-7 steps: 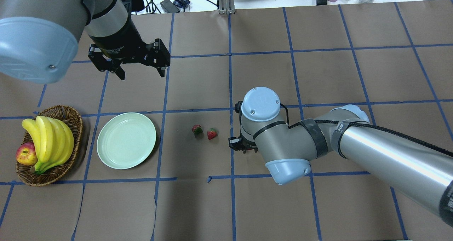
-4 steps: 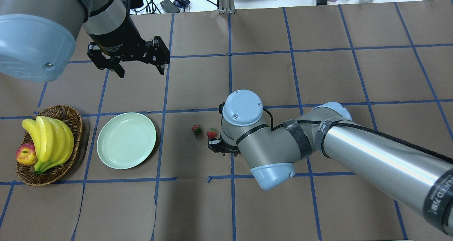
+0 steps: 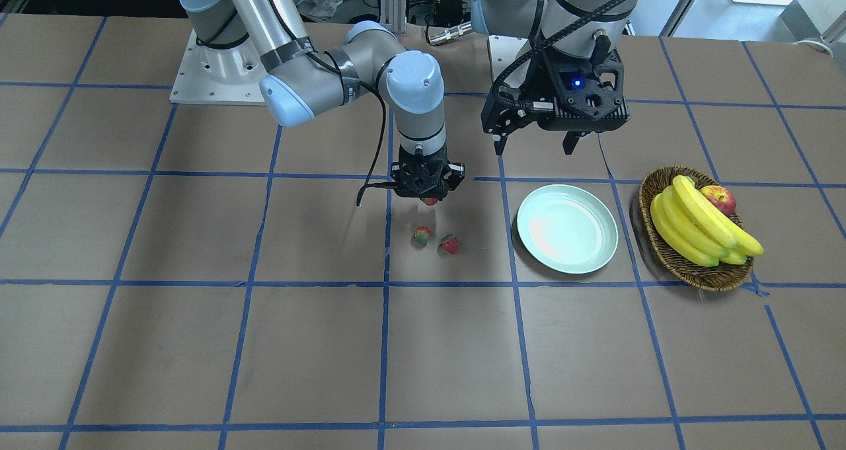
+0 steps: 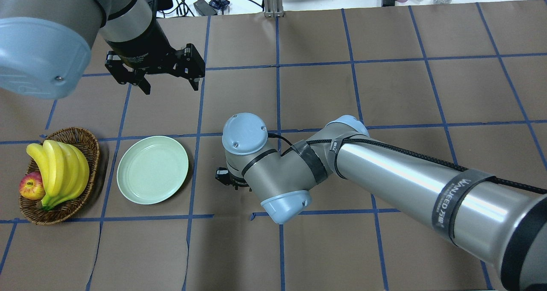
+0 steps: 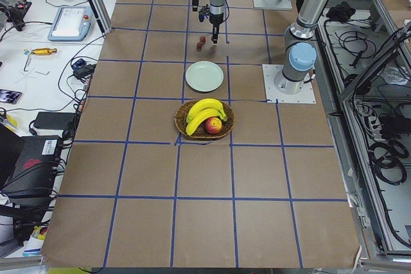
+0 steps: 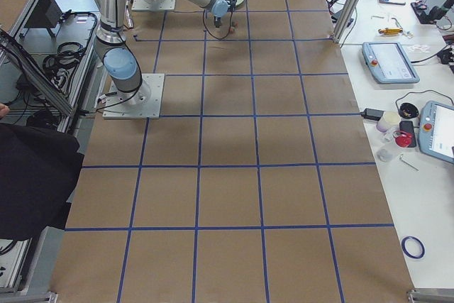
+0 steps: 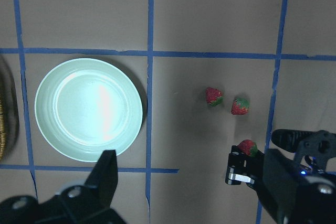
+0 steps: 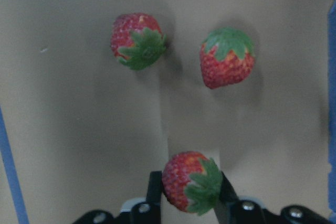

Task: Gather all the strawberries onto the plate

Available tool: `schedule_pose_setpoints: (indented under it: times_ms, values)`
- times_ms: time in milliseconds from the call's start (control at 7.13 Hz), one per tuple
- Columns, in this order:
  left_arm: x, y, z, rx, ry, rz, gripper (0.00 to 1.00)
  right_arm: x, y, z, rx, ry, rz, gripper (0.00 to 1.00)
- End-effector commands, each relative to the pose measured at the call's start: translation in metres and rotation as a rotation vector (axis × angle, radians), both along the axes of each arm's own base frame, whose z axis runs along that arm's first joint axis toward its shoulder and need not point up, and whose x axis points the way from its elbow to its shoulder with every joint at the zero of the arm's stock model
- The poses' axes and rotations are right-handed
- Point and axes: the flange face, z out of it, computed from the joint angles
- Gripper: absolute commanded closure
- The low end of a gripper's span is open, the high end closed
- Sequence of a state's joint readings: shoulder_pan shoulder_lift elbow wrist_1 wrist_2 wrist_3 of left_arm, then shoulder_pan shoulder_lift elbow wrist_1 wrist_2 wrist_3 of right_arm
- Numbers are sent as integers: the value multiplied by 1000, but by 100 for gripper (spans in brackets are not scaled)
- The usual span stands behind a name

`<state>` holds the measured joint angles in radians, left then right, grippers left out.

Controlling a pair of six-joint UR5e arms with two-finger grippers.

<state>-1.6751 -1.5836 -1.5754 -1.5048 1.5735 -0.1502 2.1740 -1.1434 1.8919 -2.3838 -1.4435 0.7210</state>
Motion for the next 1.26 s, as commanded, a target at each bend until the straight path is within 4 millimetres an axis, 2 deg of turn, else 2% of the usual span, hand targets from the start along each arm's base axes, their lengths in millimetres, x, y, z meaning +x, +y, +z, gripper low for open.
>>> schedule_pose_setpoints:
  times_ms: [0, 140, 281, 421, 561, 701, 842, 982, 1122]
  values:
    - [1, 0, 2, -4, -5, 0, 0, 2, -2, -3, 0, 4, 4, 0]
    - [1, 0, 2, -4, -8, 1, 0, 0, -7, 2, -18, 7, 24, 0]
    - [1, 1, 2, -3, -8, 1, 0, -19, -22, 15, -25, 4, 5, 0]
    - [2, 0, 4, -8, -9, -1, 0, -61, -38, 43, 6, 9, -38, 0]
    - [3, 1, 6, -12, -9, 1, 0, -107, -47, 67, 69, 50, -14, 0]
    - [5, 0, 8, -17, -8, 4, 0, -145, -58, 98, 57, 53, 31, 0]
    - [5, 1, 9, -17, -10, 4, 0, -195, -71, 130, 80, 49, 64, 0]
    - [5, 1, 8, -16, -11, 4, 0, -234, -89, 184, 73, 40, 85, 0]
    - [5, 1, 5, -10, -14, 2, 0, -261, -109, 248, 57, 79, 122, 0]
